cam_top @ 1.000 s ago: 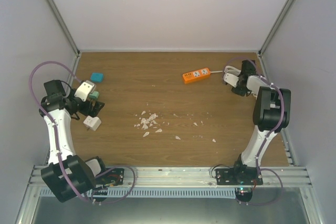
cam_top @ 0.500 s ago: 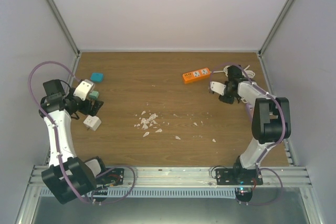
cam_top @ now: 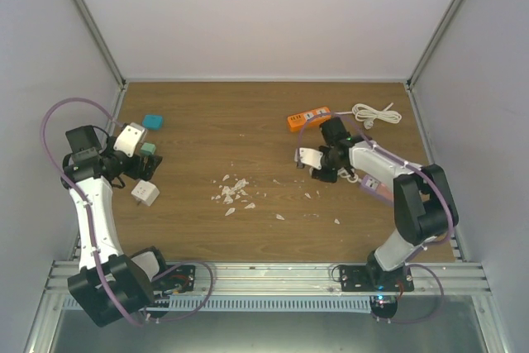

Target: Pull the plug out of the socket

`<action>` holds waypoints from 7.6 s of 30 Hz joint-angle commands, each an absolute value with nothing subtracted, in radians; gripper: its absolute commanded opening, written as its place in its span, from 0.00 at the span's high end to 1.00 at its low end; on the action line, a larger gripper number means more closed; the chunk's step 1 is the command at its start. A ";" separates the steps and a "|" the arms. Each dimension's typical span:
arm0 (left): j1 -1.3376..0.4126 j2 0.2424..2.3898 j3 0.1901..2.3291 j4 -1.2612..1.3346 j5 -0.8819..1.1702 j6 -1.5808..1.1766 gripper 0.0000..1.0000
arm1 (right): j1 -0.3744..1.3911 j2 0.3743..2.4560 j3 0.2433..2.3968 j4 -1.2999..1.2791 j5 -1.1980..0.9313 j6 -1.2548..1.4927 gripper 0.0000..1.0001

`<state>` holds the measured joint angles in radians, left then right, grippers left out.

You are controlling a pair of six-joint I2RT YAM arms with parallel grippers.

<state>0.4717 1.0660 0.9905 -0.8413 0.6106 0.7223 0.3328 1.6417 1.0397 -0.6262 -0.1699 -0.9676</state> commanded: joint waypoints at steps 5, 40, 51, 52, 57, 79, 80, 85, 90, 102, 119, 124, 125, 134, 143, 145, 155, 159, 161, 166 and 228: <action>0.466 1.023 0.966 -0.770 0.598 0.689 0.01 | 0.541 1.638 1.034 -0.597 -0.296 -0.792 0.74; 0.460 1.075 0.998 -0.911 0.711 0.842 0.01 | 0.835 2.109 1.656 -0.495 -0.439 -0.513 0.32; 0.385 1.184 1.110 -0.948 0.816 0.823 0.01 | 0.764 1.766 1.508 -0.502 -0.556 -0.550 0.08; 0.358 1.189 1.116 -0.943 0.813 0.815 0.01 | 0.746 1.722 1.475 -0.497 -0.568 -0.554 0.07; 0.228 1.196 1.135 -0.905 0.794 0.769 0.01 | 0.643 1.507 1.300 -0.488 -0.619 -0.591 0.04; -0.405 1.509 1.276 -0.684 0.741 0.619 0.01 | 0.092 1.105 0.791 -0.712 -0.804 -0.993 0.00; -0.412 1.518 1.279 -0.682 0.752 0.613 0.01 | 0.083 1.115 0.782 -0.716 -0.803 -1.010 0.00; -0.428 1.523 1.271 -0.670 0.775 0.605 0.01 | 0.079 1.203 0.744 -0.645 -0.759 -1.014 0.00; -0.428 1.492 1.236 -0.673 0.793 0.610 0.01 | 0.093 1.299 0.746 -0.606 -0.774 -1.016 0.04; -0.427 1.392 1.124 -0.614 0.783 0.630 0.01 | 0.214 1.395 0.742 -0.504 -0.730 -0.941 0.26; -0.505 1.359 0.999 -0.417 0.850 0.716 0.15 | 0.407 1.500 0.822 -0.403 -0.785 -0.905 0.46; -0.549 1.397 0.963 -0.295 0.819 0.687 0.20 | 0.439 1.538 0.839 -0.353 -0.803 -0.864 0.46; -0.559 1.405 0.956 -0.273 0.812 0.681 0.22 | 0.442 1.544 0.837 -0.343 -0.800 -0.859 0.45; -0.633 1.495 0.950 -0.193 0.796 0.665 0.25 | 0.444 1.550 0.800 -0.311 -0.794 -0.862 0.22; -0.658 1.545 0.962 -0.170 0.761 0.646 0.24 | 0.443 1.553 0.775 -0.300 -0.770 -0.867 0.25; -0.665 1.556 0.968 -0.169 0.754 0.644 0.25 | 0.444 1.554 0.768 -0.298 -0.769 -0.868 0.27; -0.682 1.596 0.956 -0.149 0.729 0.640 0.34 | 0.443 1.557 0.769 -0.291 -0.762 -0.864 0.37; -0.692 1.606 0.958 -0.146 0.729 0.641 0.42 | 0.444 1.560 0.767 -0.288 -0.759 -0.865 0.40; -0.696 1.606 0.962 -0.149 0.730 0.643 0.48 | 0.443 1.562 0.765 -0.286 -0.758 -0.867 0.41; -0.696 1.583 0.965 -0.148 0.755 0.632 0.61 | 0.443 1.566 0.765 -0.282 -0.753 -0.864 0.44; -0.659 1.494 0.969 -0.121 0.853 0.579 0.75 | 0.444 1.597 0.768 -0.269 -0.736 -0.856 0.53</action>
<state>-0.6540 1.5368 0.9257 -0.1925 0.7238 0.6121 0.4488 1.5719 0.7815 -0.2733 -0.7906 -0.8558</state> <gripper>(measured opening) 0.520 0.658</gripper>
